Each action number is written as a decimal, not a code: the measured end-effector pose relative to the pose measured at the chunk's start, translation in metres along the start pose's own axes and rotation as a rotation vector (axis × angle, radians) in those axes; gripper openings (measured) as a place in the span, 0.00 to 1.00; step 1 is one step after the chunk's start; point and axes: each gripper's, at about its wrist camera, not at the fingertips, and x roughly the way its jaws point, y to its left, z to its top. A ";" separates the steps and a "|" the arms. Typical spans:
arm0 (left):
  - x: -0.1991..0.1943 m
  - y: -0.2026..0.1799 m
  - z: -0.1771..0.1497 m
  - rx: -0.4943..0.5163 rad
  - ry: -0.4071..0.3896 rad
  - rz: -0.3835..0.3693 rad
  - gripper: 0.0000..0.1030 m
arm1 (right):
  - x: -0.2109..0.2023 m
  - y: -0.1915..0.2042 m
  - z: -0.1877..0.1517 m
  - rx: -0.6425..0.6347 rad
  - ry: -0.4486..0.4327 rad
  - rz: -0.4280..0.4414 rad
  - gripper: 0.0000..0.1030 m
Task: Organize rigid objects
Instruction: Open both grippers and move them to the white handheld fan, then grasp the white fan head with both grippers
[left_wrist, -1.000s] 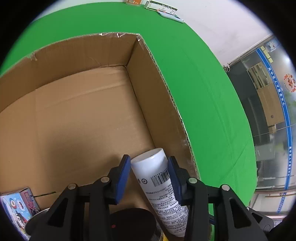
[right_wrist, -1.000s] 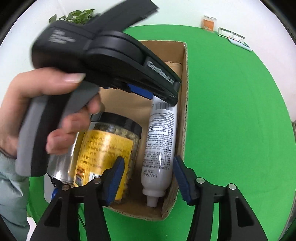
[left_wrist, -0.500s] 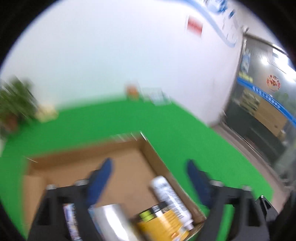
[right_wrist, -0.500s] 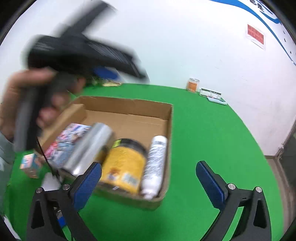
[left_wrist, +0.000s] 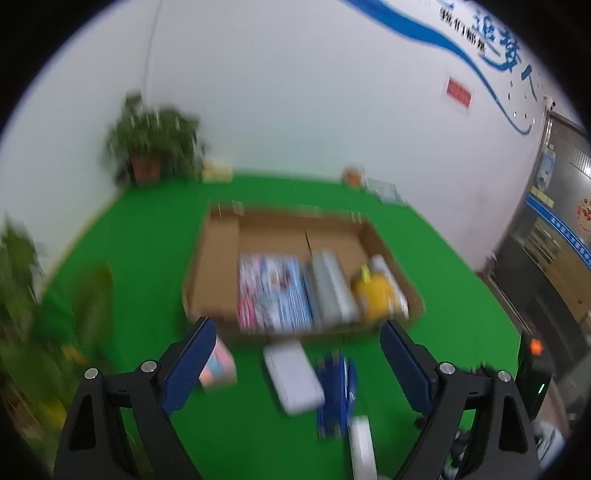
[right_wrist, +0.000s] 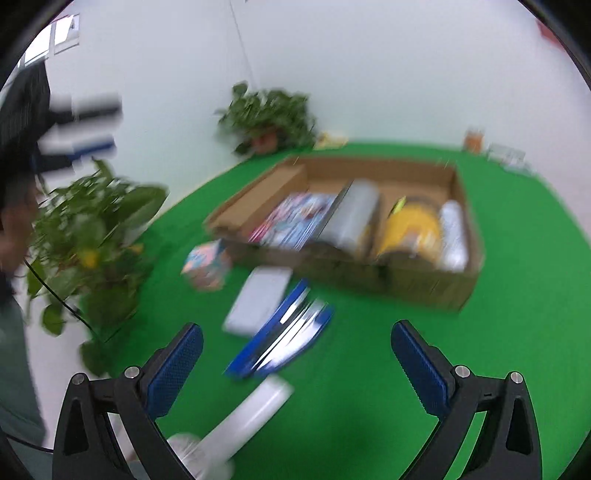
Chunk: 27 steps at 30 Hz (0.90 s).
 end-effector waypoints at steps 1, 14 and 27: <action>0.012 0.005 -0.020 -0.033 0.058 -0.037 0.88 | -0.001 0.008 -0.012 0.007 0.020 0.014 0.99; 0.135 -0.018 -0.149 -0.335 0.485 -0.557 0.66 | -0.011 0.090 -0.110 -0.107 0.225 0.081 0.71; 0.161 -0.047 -0.115 -0.299 0.445 -0.583 0.66 | -0.022 -0.004 -0.067 -0.010 0.156 -0.054 0.54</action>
